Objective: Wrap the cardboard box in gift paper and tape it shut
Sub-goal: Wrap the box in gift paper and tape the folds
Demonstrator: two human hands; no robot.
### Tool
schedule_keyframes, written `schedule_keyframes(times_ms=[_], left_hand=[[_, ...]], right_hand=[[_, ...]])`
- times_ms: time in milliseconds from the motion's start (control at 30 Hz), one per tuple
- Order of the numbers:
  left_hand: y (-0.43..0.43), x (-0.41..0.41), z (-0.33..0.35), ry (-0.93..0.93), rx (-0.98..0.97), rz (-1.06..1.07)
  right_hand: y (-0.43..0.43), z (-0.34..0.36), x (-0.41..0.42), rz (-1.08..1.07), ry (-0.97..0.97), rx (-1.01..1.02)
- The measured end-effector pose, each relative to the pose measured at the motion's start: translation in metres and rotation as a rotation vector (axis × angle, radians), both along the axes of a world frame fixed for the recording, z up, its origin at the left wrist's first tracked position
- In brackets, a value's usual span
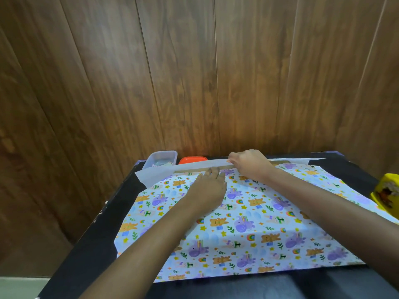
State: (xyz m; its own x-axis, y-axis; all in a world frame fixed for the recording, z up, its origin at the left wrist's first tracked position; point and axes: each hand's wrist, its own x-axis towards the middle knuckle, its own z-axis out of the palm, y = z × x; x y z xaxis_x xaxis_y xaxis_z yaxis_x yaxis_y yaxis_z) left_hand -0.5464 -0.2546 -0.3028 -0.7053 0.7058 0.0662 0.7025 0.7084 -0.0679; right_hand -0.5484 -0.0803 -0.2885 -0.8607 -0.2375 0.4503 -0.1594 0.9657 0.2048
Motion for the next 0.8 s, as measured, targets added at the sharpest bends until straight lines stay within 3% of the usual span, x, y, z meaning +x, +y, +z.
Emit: schedule_keyframes(times_ms=[100, 367, 800], left_hand=[[0.002, -0.009, 0.003, -0.124, 0.078, 0.008], [0.029, -0.018, 0.004, 0.012, 0.131, 0.123], [0.026, -0.026, -0.001, -0.001, 0.149, 0.095]], right_hand=[[-0.002, 0.006, -0.001, -0.031, -0.020, 0.030], [-0.001, 0.015, -0.013, -0.088, 0.005, 0.067], [0.002, 0.034, -0.027, -0.122, -0.125, -0.031]])
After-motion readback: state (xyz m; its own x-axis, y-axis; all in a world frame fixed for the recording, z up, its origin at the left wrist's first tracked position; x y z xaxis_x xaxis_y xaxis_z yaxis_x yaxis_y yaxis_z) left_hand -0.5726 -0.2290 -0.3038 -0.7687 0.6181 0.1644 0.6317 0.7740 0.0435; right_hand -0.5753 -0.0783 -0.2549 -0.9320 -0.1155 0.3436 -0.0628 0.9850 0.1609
